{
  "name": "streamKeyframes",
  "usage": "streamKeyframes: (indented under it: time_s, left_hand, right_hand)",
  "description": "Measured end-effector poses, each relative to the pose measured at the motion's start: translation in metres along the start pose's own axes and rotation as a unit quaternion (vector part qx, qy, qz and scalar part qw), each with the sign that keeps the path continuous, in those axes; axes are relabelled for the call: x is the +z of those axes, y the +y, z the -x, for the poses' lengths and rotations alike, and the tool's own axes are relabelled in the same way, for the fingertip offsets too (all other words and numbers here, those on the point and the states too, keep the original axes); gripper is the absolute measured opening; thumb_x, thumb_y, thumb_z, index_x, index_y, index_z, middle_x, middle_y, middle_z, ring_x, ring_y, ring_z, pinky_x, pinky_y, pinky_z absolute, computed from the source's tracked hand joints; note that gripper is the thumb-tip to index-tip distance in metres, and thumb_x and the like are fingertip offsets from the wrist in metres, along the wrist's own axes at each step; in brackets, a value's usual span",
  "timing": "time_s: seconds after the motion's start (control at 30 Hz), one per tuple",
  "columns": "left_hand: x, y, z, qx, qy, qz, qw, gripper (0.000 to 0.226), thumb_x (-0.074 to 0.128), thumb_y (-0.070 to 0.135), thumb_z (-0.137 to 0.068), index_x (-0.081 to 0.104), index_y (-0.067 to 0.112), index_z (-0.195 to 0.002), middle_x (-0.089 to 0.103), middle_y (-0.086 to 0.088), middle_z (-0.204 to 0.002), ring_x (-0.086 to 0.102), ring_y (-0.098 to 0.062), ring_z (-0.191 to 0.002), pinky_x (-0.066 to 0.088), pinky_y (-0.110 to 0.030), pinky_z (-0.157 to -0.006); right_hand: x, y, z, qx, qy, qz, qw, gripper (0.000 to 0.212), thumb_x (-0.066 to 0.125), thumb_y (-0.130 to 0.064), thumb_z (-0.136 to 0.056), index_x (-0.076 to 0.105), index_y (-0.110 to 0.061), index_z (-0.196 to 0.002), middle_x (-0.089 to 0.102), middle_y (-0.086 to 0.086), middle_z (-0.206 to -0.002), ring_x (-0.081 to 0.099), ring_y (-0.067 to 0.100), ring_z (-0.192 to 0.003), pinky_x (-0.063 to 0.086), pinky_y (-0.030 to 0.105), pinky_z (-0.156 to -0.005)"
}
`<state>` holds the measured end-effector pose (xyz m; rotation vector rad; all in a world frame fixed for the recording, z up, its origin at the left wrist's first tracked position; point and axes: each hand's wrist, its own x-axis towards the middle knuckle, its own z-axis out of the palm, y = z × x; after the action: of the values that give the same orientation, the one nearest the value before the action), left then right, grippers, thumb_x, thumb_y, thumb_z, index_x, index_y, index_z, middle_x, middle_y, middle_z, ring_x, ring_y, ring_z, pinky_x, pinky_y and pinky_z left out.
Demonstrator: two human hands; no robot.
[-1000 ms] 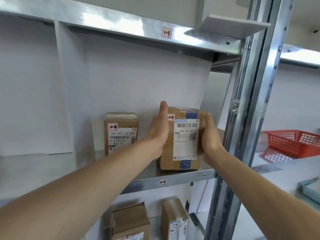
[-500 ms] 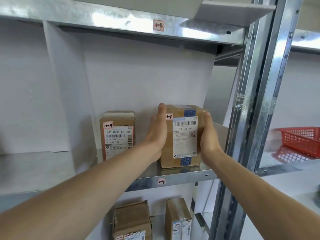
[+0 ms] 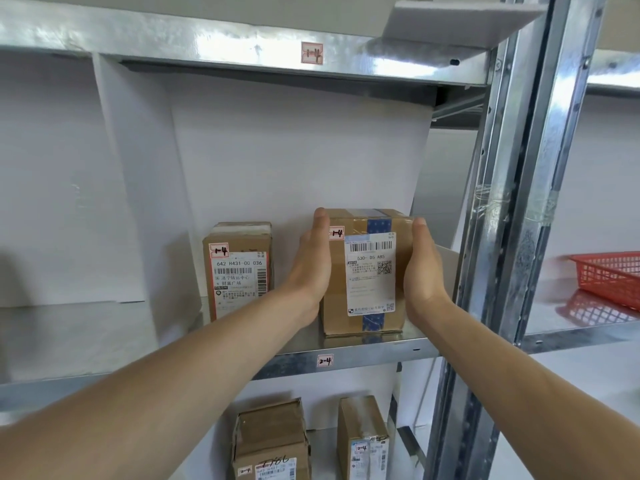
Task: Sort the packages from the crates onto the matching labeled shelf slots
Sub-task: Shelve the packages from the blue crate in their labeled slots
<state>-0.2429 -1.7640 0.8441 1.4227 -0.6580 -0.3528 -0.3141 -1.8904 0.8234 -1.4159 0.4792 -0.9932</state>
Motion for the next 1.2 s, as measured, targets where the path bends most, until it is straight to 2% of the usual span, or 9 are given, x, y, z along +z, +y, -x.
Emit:
streamKeyframes:
  time_s: [0.27, 0.5, 0.6, 0.7, 0.87, 0.93, 1.03, 1.1, 1.2]
  left_hand:
    - [-0.001, -0.001, 0.016, -0.011, -0.026, 0.018, 0.999, 0.112, 0.024, 0.104, -0.056, 0.035, 0.046, -0.151, 0.037, 0.010, -0.159, 0.031, -0.018, -0.147, 0.020, -0.058, -0.118]
    - [-0.010, 0.017, 0.044, -0.027, -0.048, 0.028, 0.998, 0.074, 0.016, 0.075, -0.095, 0.027, 0.035, -0.156, 0.034, 0.009, -0.157, 0.030, -0.016, -0.146, 0.021, -0.049, -0.117]
    - [-0.019, 0.028, 0.064, -0.031, -0.053, 0.025, 0.998, 0.060, 0.016, 0.066, -0.101, 0.037, 0.035, -0.148, 0.048, 0.013, -0.119, 0.046, -0.006, -0.110, 0.038, -0.036, -0.095]
    - [-0.032, 0.043, 0.093, -0.030, -0.043, -0.003, 0.999, 0.041, 0.016, 0.058, -0.105, 0.052, 0.040, -0.098, 0.049, 0.019, -0.078, 0.046, 0.006, -0.060, 0.038, -0.019, -0.055]
    - [-0.059, 0.057, 0.128, -0.040, -0.059, 0.007, 0.997, 0.047, 0.017, 0.058, -0.104, 0.050, 0.038, -0.078, 0.049, 0.022, -0.066, 0.050, 0.004, -0.045, 0.038, -0.014, -0.041]
    - [-0.072, 0.053, 0.128, -0.059, -0.067, 0.036, 0.995, 0.047, 0.016, 0.061, -0.103, 0.059, 0.042, -0.103, 0.065, 0.019, -0.097, 0.067, 0.001, -0.078, 0.053, -0.023, -0.067]
    - [-0.098, 0.050, 0.129, -0.067, -0.079, 0.066, 0.992, 0.076, 0.021, 0.081, -0.091, 0.037, 0.039, -0.152, 0.033, 0.009, -0.161, 0.032, -0.018, -0.148, 0.025, -0.052, -0.119]
    - [-0.113, 0.048, 0.136, -0.059, -0.068, 0.067, 0.994, 0.092, 0.028, 0.093, -0.076, 0.041, 0.040, -0.150, 0.040, 0.014, -0.155, 0.035, -0.012, -0.145, 0.025, -0.055, -0.119]
    - [-0.133, 0.050, 0.142, -0.042, -0.054, 0.068, 0.995, 0.066, 0.026, 0.079, -0.093, 0.065, 0.032, -0.118, 0.074, 0.018, -0.094, 0.068, 0.005, -0.092, 0.046, -0.041, -0.104]
  right_hand:
    - [0.001, -0.015, 0.024, -0.033, 0.020, 0.018, 0.999, 0.085, 0.032, -0.086, -0.074, 0.054, -0.034, -0.137, 0.067, -0.006, -0.128, 0.060, 0.019, -0.122, 0.042, 0.052, -0.111]
    - [-0.005, -0.030, 0.042, -0.071, 0.051, 0.038, 0.995, 0.053, 0.030, -0.058, -0.107, 0.044, -0.028, -0.149, 0.054, -0.017, -0.119, 0.048, 0.012, -0.118, 0.035, 0.040, -0.104]
    - [0.002, -0.041, 0.058, -0.084, 0.066, 0.034, 0.994, 0.051, 0.032, -0.052, -0.109, 0.042, -0.026, -0.151, 0.052, -0.021, -0.113, 0.050, 0.005, -0.108, 0.035, 0.039, -0.100]
    - [0.013, -0.050, 0.077, -0.105, 0.069, 0.034, 0.991, 0.050, 0.034, -0.049, -0.110, 0.042, -0.024, -0.152, 0.054, -0.009, -0.130, 0.051, 0.005, -0.108, 0.037, 0.036, -0.102]
    - [0.049, -0.060, 0.117, -0.119, 0.057, 0.046, 0.990, 0.083, 0.040, -0.076, -0.082, 0.044, -0.031, -0.151, 0.055, -0.001, -0.149, 0.052, 0.020, -0.136, 0.038, 0.048, -0.117]
    - [0.064, -0.063, 0.131, -0.123, 0.043, 0.044, 0.991, 0.082, 0.040, -0.076, -0.083, 0.042, -0.033, -0.153, 0.050, -0.004, -0.154, 0.047, 0.016, -0.140, 0.033, 0.045, -0.121]
    - [0.086, -0.063, 0.146, -0.141, 0.018, 0.048, 0.989, 0.056, 0.034, -0.056, -0.107, 0.034, -0.034, -0.159, 0.038, -0.016, -0.157, 0.035, 0.000, -0.136, 0.024, 0.027, -0.115]
    - [0.104, -0.063, 0.157, -0.147, 0.003, 0.054, 0.988, 0.053, 0.031, -0.051, -0.109, 0.032, -0.034, -0.160, 0.039, -0.020, -0.150, 0.035, 0.000, -0.133, 0.023, 0.024, -0.109]
    - [0.131, -0.066, 0.174, -0.152, -0.016, 0.042, 0.987, 0.050, 0.035, -0.053, -0.108, 0.038, -0.037, -0.155, 0.046, -0.015, -0.151, 0.047, 0.003, -0.127, 0.033, 0.026, -0.105]
